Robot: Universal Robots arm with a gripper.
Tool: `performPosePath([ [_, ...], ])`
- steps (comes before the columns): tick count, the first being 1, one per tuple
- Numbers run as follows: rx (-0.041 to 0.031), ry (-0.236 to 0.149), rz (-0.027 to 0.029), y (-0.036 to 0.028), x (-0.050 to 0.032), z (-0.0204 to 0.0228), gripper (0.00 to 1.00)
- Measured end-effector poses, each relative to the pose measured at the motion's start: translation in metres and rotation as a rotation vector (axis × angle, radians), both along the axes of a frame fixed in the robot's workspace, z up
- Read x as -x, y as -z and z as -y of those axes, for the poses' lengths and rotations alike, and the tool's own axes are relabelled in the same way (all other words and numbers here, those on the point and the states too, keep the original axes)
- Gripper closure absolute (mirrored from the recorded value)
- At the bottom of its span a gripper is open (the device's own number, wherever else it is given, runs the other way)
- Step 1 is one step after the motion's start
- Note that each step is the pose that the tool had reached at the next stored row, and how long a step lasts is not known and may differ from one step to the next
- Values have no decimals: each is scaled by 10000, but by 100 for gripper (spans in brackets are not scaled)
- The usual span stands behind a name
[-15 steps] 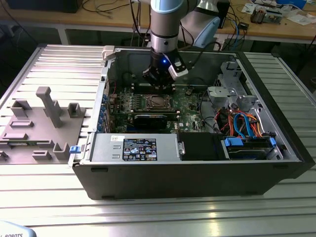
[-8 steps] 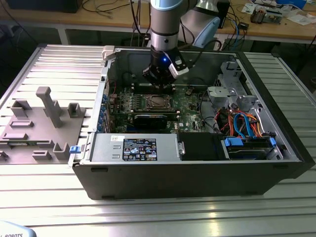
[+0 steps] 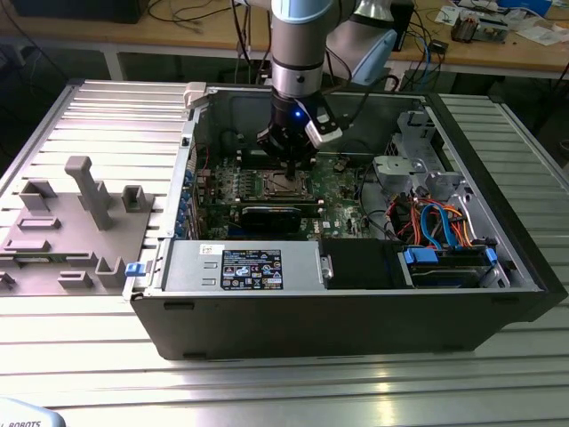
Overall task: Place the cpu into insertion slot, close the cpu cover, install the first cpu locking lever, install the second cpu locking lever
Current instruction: 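Install the first cpu locking lever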
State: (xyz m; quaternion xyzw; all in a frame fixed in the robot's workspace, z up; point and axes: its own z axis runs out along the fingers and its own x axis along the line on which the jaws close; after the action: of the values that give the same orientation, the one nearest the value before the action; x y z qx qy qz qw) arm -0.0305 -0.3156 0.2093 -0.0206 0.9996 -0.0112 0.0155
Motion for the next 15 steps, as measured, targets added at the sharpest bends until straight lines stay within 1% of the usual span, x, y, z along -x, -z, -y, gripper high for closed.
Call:
performPosePath([
  [3, 68, 0, 1, 0, 0, 54, 89],
  [4, 110, 0, 1, 0, 0, 73, 89],
  [5, 136, -1, 0, 0, 0, 81, 89],
  [8, 230, -2, 0, -8, -1, 90, 89],
  [11, 287, 0, 1, -17, 0, 92, 89],
  [14, 323, -1, 1, -23, -1, 95, 89],
  [15, 347, -1, 2, -27, -1, 97, 89],
])
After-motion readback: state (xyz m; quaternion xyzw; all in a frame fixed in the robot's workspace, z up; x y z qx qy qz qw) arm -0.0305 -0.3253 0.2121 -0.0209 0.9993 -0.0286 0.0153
